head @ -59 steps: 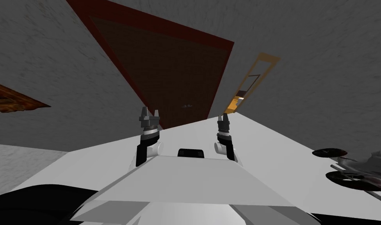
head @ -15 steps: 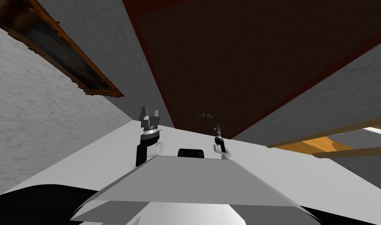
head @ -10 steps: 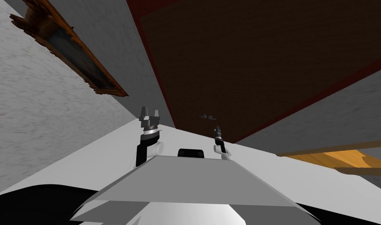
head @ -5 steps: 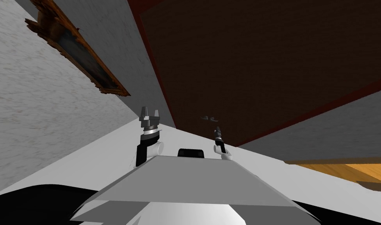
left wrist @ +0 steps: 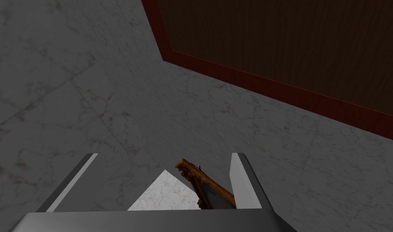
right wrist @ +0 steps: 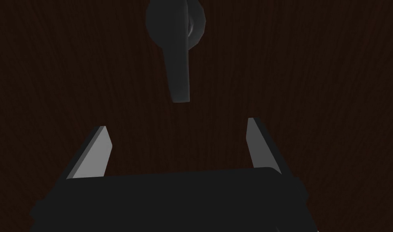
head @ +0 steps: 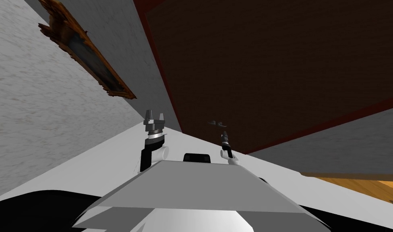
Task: Pull the door open
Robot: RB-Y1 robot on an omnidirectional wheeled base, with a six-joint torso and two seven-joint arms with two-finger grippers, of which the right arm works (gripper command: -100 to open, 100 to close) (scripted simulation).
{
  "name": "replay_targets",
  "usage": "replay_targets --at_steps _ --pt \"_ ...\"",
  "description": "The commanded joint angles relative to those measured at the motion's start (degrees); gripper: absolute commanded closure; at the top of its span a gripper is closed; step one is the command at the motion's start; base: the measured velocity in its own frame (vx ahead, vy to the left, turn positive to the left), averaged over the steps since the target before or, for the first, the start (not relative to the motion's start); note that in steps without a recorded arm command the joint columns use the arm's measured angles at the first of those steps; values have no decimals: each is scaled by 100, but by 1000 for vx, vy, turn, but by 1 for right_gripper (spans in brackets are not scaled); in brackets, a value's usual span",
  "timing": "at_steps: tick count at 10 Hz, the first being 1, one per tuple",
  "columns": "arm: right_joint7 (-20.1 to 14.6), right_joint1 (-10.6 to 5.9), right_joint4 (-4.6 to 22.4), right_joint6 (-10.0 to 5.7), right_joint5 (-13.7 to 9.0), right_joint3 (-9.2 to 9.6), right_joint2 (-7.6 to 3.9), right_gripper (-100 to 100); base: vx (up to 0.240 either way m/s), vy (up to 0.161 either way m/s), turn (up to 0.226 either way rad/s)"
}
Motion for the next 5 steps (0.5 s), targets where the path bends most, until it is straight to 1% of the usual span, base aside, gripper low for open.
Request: replay_targets --at_steps 1,2,3,4,5 --pt "-66 159 75 -26 -68 -114 -161 -100 1 10 -41" --pt "-66 159 -174 -26 -68 -114 -161 -100 -9 16 -40" --pt "-66 159 -92 -26 -68 -114 -161 -100 -8 10 4" --pt "-66 159 75 -26 -68 -114 -161 -100 0 0 0" --pt "-151 330 157 -62 -144 -240 -348 -100 20 16 -26"
